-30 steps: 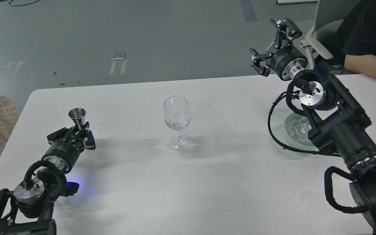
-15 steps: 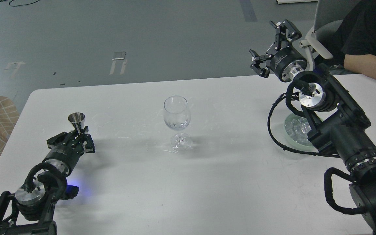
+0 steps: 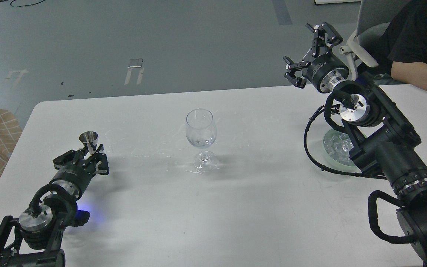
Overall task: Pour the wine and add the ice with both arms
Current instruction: 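Set the jigger on the table and open the left gripper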
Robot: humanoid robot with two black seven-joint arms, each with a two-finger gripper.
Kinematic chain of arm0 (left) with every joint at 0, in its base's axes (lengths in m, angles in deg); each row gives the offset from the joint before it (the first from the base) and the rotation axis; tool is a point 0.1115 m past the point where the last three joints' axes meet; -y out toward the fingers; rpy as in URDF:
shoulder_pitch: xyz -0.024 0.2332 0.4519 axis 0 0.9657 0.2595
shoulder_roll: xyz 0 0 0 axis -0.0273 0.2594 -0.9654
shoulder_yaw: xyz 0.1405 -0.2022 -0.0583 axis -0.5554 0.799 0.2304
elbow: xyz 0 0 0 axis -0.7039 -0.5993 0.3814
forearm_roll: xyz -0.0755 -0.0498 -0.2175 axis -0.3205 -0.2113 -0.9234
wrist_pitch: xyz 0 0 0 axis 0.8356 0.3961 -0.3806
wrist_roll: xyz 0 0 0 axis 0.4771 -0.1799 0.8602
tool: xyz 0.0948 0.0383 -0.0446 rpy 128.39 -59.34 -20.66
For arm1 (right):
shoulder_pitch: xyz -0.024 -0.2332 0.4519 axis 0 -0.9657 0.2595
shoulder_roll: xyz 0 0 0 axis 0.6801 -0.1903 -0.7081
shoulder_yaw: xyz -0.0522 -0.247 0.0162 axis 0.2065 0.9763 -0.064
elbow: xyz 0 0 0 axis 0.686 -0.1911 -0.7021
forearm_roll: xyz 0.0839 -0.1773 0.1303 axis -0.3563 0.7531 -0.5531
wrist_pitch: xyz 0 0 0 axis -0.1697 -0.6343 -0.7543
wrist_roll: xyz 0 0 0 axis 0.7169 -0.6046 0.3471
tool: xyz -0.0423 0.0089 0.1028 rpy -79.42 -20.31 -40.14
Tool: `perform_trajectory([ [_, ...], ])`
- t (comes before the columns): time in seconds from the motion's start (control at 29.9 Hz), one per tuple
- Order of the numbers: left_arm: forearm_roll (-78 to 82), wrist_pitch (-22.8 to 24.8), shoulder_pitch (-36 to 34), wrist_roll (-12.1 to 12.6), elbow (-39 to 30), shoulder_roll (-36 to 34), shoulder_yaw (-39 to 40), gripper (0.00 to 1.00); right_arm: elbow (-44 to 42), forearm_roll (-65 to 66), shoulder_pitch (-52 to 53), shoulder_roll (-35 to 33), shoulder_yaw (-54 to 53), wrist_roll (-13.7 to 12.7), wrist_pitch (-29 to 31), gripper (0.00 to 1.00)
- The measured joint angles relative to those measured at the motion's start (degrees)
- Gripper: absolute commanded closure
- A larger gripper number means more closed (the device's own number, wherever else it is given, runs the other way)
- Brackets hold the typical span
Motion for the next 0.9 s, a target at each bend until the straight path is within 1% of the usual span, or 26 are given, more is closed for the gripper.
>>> perform_trajectory([
  [0.4,0.0,0.03,0.22,0.23,0.01,-0.08,0.0,0.59,0.0,0.05,0.03,0.0,-0.01,0.0,0.0,0.0],
  [0.7,0.08,0.92,0.86,0.56,0.01,-0.75,0.26,0.58,0.0,0.03,0.03,0.0,-0.05,0.0,-0.02,0.0],
  [0.73,0.08,0.95,0.91,0.63,0.0,-0.81,0.44,0.55,0.0,0.02,0.03,0.0,-0.06,0.0,-0.02,0.0],
  [0.77,0.08,0.95,0.97,0.68,0.0,-0.84,0.56,0.47,0.0,0.01,0.03,0.0,-0.07,0.0,-0.02,0.0],
  [0.8,0.07,1.0,1.05,0.74,-0.06,-0.87,0.61,0.43,0.0,0.01,0.03,0.0,-0.08,0.0,-0.02,0.0],
  [0.83,0.03,1.22,1.19,0.78,-0.24,-0.91,0.63,0.3,0.0,0.01,0.03,0.0,-0.08,0.0,-0.03,0.0],
  [0.87,0.02,1.47,1.29,0.81,-0.36,-0.95,0.64,0.23,0.0,0.01,0.05,0.0,-0.08,0.0,-0.06,0.0],
  [0.9,0.02,1.8,1.39,0.84,-0.42,-0.96,0.64,0.22,0.0,0.01,0.08,0.0,-0.08,0.0,-0.08,0.0],
])
